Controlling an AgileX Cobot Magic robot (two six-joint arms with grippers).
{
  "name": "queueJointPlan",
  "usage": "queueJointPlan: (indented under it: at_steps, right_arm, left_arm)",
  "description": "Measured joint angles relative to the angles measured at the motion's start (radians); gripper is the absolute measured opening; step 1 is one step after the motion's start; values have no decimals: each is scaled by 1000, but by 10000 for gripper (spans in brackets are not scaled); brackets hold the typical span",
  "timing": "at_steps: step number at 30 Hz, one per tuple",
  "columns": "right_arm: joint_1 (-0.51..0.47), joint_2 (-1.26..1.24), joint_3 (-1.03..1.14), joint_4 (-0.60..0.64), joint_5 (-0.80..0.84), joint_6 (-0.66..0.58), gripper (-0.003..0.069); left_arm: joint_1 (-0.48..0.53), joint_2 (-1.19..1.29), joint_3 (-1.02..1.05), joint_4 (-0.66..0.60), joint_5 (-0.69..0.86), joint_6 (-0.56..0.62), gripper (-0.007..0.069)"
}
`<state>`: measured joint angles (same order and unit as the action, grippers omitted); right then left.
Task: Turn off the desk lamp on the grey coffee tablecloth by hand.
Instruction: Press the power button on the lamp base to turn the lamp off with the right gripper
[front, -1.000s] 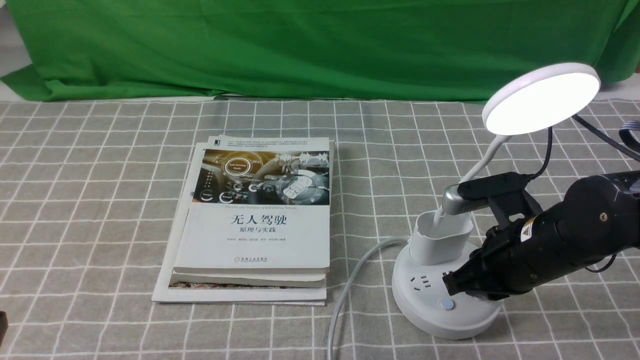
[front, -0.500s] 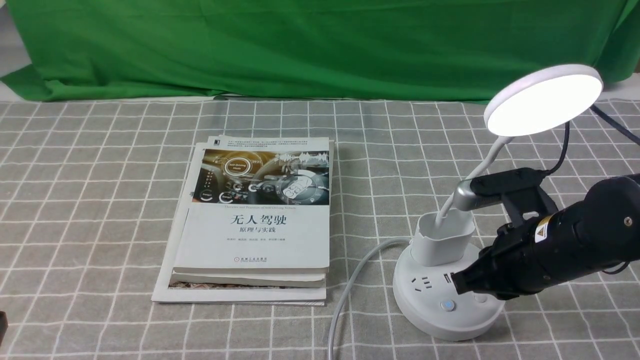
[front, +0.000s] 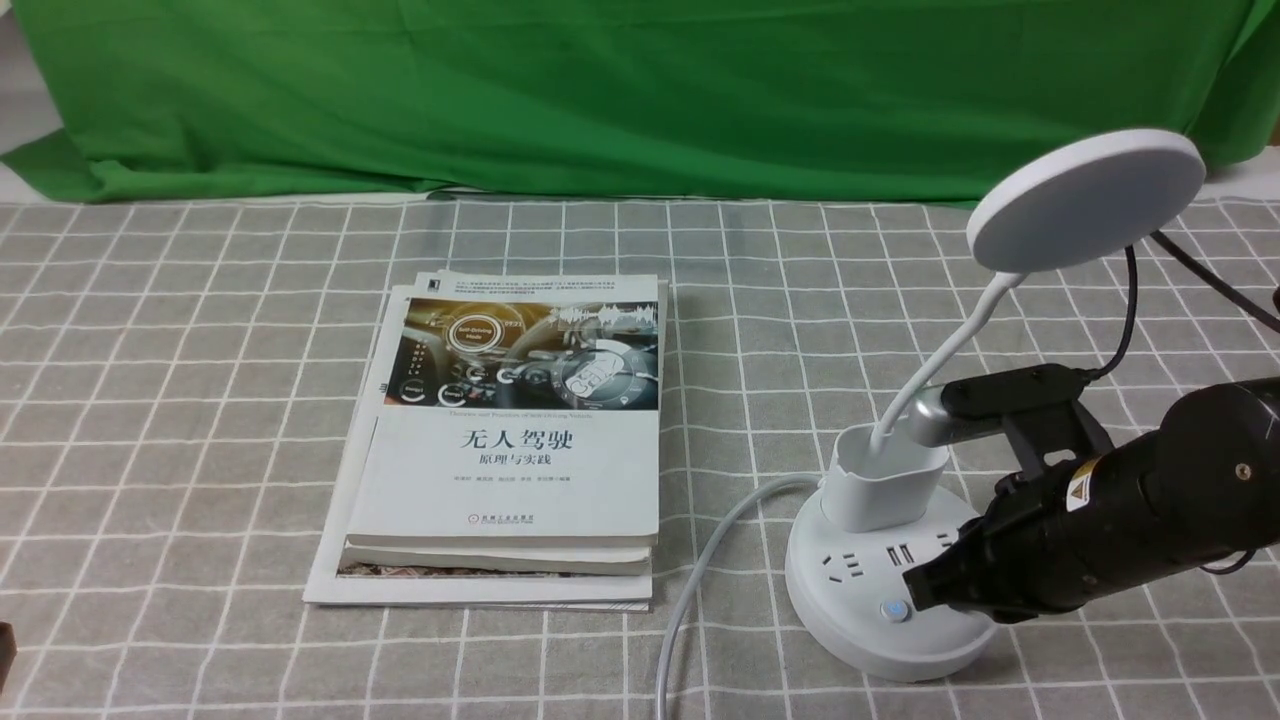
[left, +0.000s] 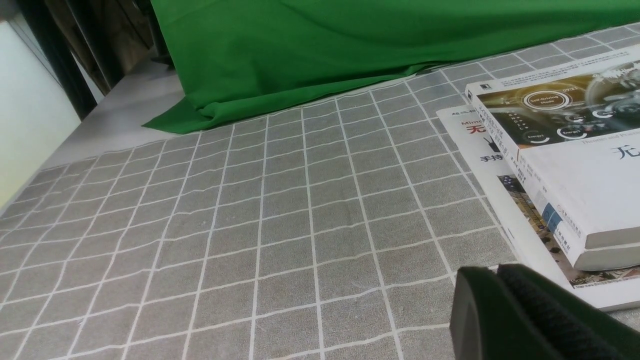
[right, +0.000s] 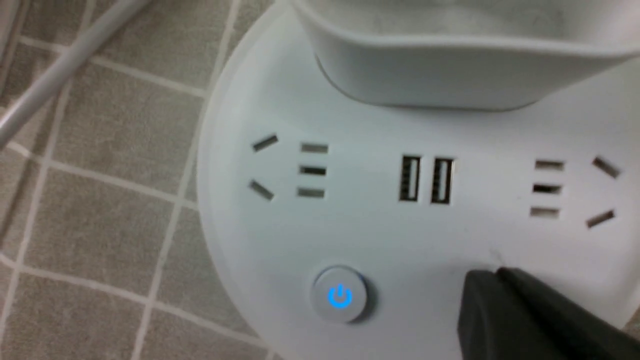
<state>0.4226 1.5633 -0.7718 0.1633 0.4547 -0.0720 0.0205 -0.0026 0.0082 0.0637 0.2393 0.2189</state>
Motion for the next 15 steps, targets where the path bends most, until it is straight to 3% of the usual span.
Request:
queueJointPlan:
  at_steps: [15]
  right_arm:
    - [0, -83, 31, 0, -44, 4, 36]
  left_arm:
    - [0, 0, 0, 0, 0, 0, 20]
